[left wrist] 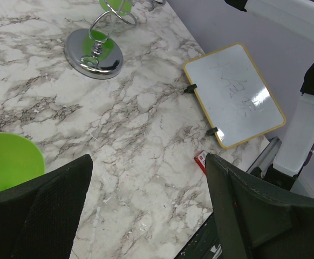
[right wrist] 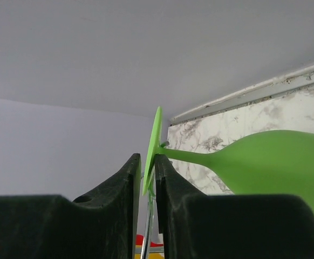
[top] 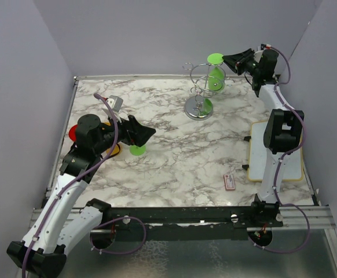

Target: Take the wine glass off the wine glass rack

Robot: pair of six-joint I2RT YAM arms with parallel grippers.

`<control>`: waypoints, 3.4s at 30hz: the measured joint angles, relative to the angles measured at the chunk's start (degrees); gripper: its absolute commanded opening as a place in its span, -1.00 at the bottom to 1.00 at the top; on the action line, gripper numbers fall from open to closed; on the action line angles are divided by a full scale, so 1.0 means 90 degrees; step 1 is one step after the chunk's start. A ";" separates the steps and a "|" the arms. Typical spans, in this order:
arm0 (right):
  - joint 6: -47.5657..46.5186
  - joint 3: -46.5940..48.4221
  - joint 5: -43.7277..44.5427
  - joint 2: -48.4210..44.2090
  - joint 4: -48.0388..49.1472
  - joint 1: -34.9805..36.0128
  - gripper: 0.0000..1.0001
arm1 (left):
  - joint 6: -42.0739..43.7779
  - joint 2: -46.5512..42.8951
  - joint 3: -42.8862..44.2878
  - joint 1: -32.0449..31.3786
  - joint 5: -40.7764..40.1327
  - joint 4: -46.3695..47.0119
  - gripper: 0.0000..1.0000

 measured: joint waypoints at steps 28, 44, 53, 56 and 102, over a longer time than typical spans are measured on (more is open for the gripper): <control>0.0075 0.0330 -0.0019 0.0180 -0.0015 0.0146 -0.61 | 0.0066 -0.0068 0.0000 0.0000 -0.0002 -0.0138 0.74; -0.0102 0.0537 -0.0010 0.0223 -0.0423 0.0226 -0.60 | 0.0097 -0.0104 0.0000 0.0000 -0.0005 -0.0243 0.74; -0.0379 0.0658 0.0029 0.0223 -0.0697 0.0284 -0.71 | 0.0160 -0.0104 0.0000 0.0000 -0.0007 -0.0284 0.74; -0.0476 0.0741 0.0053 0.0223 -0.0855 0.0311 -0.77 | 0.0165 -0.0104 0.0000 0.0000 -0.0010 -0.0287 0.74; 0.0631 0.2208 0.0231 0.1134 -0.0520 -0.0257 -0.98 | 0.0163 -0.0189 0.0114 0.0000 -0.0087 -0.0437 0.73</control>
